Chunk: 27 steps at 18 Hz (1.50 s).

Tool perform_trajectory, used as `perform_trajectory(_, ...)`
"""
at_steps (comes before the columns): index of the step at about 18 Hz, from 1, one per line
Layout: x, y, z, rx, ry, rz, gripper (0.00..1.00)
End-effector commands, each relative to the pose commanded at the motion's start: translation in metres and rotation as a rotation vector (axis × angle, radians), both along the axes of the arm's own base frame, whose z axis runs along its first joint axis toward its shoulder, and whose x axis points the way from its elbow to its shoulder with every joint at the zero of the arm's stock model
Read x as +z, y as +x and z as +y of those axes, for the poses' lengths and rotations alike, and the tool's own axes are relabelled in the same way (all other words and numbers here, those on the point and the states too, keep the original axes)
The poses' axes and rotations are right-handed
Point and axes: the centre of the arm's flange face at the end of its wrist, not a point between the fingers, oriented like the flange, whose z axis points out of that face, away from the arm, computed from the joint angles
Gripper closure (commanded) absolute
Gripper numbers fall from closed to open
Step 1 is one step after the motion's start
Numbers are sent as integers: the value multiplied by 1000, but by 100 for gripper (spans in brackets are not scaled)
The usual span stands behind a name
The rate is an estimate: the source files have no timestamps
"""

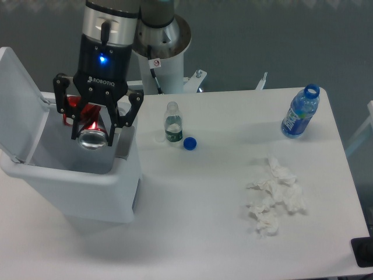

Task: Place the cans in the trash can

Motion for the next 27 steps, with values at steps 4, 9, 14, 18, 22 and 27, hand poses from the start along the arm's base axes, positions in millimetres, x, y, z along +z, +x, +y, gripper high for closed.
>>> perform_trajectory(4, -3, 4, 4, -12, -4, -2, 40)
perform_trajectory(9, -9, 8, 5, -27, -12, -2, 34)
perform_trajectory(14, -15, 15, 7, -92, -17, 36, 5)
perform_trajectory(18, -13, 15, 7, -105, -14, 47, 0)
perform_trajectory(22, -13, 9, 6, -163, -16, 108, 0)
perform_trajectory(27, -15, -21, -10, -153, -72, 205, 0)
